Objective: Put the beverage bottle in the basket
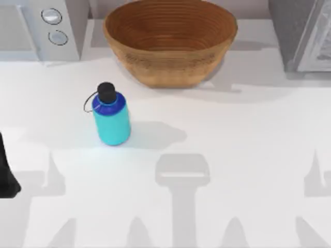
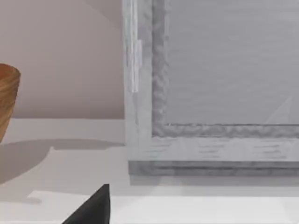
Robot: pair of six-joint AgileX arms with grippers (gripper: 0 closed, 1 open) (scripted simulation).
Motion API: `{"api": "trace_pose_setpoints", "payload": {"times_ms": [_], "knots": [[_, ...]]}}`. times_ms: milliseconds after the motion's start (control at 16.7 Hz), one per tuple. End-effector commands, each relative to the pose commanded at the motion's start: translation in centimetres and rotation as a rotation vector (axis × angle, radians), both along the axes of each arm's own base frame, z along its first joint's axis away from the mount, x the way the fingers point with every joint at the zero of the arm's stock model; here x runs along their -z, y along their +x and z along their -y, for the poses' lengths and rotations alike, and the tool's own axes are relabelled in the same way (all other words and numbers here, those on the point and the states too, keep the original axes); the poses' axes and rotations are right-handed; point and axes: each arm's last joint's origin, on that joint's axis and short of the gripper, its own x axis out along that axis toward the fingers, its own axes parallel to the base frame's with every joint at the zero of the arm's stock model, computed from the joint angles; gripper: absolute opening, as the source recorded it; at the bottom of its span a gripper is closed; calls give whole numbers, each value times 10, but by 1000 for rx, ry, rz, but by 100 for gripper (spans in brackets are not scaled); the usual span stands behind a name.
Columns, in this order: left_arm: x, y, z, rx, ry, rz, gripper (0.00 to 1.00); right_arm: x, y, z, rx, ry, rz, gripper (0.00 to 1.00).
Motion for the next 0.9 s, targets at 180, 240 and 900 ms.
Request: {"api": "trace_pose_setpoints", "payload": {"times_ms": [180,240,900], "knots": [[-1,0,0,4,0,-1,100,0,0,0,0,0,0,100],[-2,2,0,11,1,-2,100,0,0,0,0,0,0,100],[-19,60,10,289,23,-46,100,0,0,0,0,0,0,100]]}}
